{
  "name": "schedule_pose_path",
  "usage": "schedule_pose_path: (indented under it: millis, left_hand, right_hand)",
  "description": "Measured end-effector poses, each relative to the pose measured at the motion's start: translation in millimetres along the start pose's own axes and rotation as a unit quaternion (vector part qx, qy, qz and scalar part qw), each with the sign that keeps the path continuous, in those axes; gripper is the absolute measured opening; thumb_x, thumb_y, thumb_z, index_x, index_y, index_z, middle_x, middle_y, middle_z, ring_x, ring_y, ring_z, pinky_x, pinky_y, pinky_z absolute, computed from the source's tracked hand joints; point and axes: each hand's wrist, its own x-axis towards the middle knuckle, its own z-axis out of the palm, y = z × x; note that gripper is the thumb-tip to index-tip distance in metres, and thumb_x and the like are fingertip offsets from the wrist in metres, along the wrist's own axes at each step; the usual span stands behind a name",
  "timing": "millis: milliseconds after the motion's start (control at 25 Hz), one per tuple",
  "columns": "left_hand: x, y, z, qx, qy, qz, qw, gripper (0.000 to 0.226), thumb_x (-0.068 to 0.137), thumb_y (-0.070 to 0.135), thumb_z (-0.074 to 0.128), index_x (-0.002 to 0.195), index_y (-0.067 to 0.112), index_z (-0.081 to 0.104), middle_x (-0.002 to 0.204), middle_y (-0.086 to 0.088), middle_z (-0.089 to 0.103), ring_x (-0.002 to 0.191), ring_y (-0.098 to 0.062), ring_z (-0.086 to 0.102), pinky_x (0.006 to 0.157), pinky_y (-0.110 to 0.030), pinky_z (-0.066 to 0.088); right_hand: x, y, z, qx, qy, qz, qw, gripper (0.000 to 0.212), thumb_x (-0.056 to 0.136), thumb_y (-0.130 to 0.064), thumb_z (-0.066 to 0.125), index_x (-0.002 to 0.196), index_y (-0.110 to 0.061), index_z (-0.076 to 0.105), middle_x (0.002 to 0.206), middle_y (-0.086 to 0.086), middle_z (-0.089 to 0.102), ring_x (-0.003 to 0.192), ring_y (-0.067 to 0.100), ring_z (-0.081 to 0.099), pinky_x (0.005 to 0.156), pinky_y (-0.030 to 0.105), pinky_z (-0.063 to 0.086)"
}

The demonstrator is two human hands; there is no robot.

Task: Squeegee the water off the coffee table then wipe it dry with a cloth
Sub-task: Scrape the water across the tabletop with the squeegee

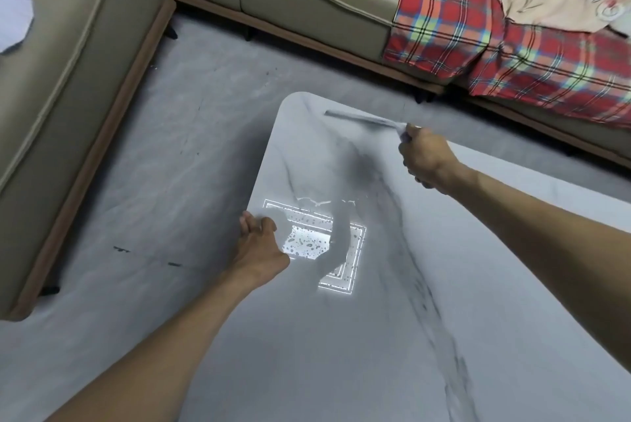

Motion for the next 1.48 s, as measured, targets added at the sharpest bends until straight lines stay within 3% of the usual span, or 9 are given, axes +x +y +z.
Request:
schedule_pose_path:
  millis: [280,440,520,720,840,1000,1240,1360,1480]
  left_hand:
    - [1.6,-1.5,-2.5,0.007,-0.015,-0.007,1.0,0.059,0.075,0.014,0.057,0.129,0.016,0.035,0.149,-0.018,0.01,0.147,-0.03,0.003,0.109,-0.041,0.037]
    - [-1.3,1.5,-5.1,-0.002,-0.021,-0.011,1.0,0.057,0.074,0.013,0.056,0.127,0.016,0.036,0.148,-0.016,0.009,0.146,-0.029,0.004,0.109,-0.039,0.037]
    - [-2.0,-1.2,-6.3,-0.008,-0.019,-0.007,1.0,0.058,0.073,0.013,0.057,0.128,0.016,0.037,0.147,-0.013,0.01,0.145,-0.026,0.009,0.108,-0.037,0.037]
    - [-3.3,-9.2,-8.9,-0.023,-0.01,0.003,1.0,0.059,0.073,0.015,0.06,0.129,0.014,0.039,0.14,-0.003,0.014,0.139,-0.018,0.019,0.108,-0.029,0.035]
    - [-4.3,-10.9,-9.5,-0.036,-0.009,0.004,0.999,0.057,0.072,0.015,0.06,0.125,0.015,0.04,0.132,0.002,0.017,0.132,-0.015,0.028,0.102,-0.031,0.04]
    - [-6.1,-14.3,-10.6,-0.046,-0.016,0.008,0.999,0.054,0.074,0.014,0.061,0.123,0.015,0.039,0.132,0.002,0.02,0.121,-0.016,0.04,0.089,-0.029,0.044]
    - [-19.6,-31.4,-6.0,-0.121,0.06,-0.017,0.991,0.042,0.075,0.007,0.057,0.108,0.025,0.038,0.096,-0.004,0.053,0.066,-0.021,0.053,0.052,-0.027,0.038]
    - [-31.6,-43.9,-4.6,-0.127,0.122,-0.014,0.984,0.037,0.078,0.009,0.066,0.106,0.024,0.046,0.093,0.001,0.06,0.072,-0.021,0.059,0.058,-0.027,0.047]
    - [-37.9,-52.8,-11.1,-0.168,0.191,-0.01,0.967,0.023,0.078,0.011,0.074,0.088,0.021,0.056,0.081,0.008,0.064,0.075,-0.017,0.063,0.059,-0.021,0.046]
  right_hand:
    - [-76.1,59.1,46.8,-0.083,-0.027,-0.04,0.995,0.043,0.095,-0.009,0.035,0.137,-0.015,0.033,0.095,0.021,0.064,0.078,0.037,0.049,0.065,0.035,0.04]
    - [-112.5,73.6,33.5,-0.101,-0.087,-0.027,0.991,0.024,0.096,-0.013,0.038,0.12,-0.014,0.043,0.089,0.017,0.063,0.074,0.036,0.053,0.061,0.033,0.038]
    - [-100.9,54.5,21.4,-0.088,-0.046,-0.046,0.994,0.018,0.096,-0.012,0.039,0.112,-0.009,0.047,0.096,0.023,0.064,0.08,0.042,0.057,0.063,0.036,0.042]
    - [-15.8,-35.9,29.4,0.012,0.017,-0.025,0.999,0.028,0.094,-0.011,0.035,0.119,-0.005,0.046,0.112,0.028,0.06,0.085,0.039,0.056,0.056,0.04,0.043]
    - [-9.0,-59.4,60.8,-0.001,0.025,-0.025,0.999,0.041,0.092,-0.009,0.036,0.132,-0.007,0.038,0.115,0.025,0.058,0.089,0.038,0.053,0.067,0.041,0.045]
    - [-56.7,-32.2,98.6,-0.083,-0.002,-0.114,0.99,0.057,0.091,-0.008,0.039,0.145,-0.021,0.025,0.1,0.021,0.062,0.075,0.033,0.044,0.064,0.035,0.031]
    - [-129.7,76.9,81.5,-0.167,-0.065,-0.137,0.974,0.062,0.097,-0.023,0.04,0.148,-0.045,0.013,0.096,0.007,0.066,0.084,0.036,0.06,0.065,0.037,0.044]
    - [-153.0,107.1,57.0,-0.151,-0.079,-0.098,0.98,0.053,0.099,-0.031,0.038,0.148,-0.045,0.023,0.093,0.006,0.068,0.084,0.033,0.061,0.068,0.036,0.048]
    - [-131.3,85.0,44.8,-0.072,-0.009,-0.107,0.992,0.047,0.098,-0.027,0.044,0.144,-0.032,0.036,0.099,0.017,0.07,0.089,0.04,0.063,0.076,0.042,0.051]
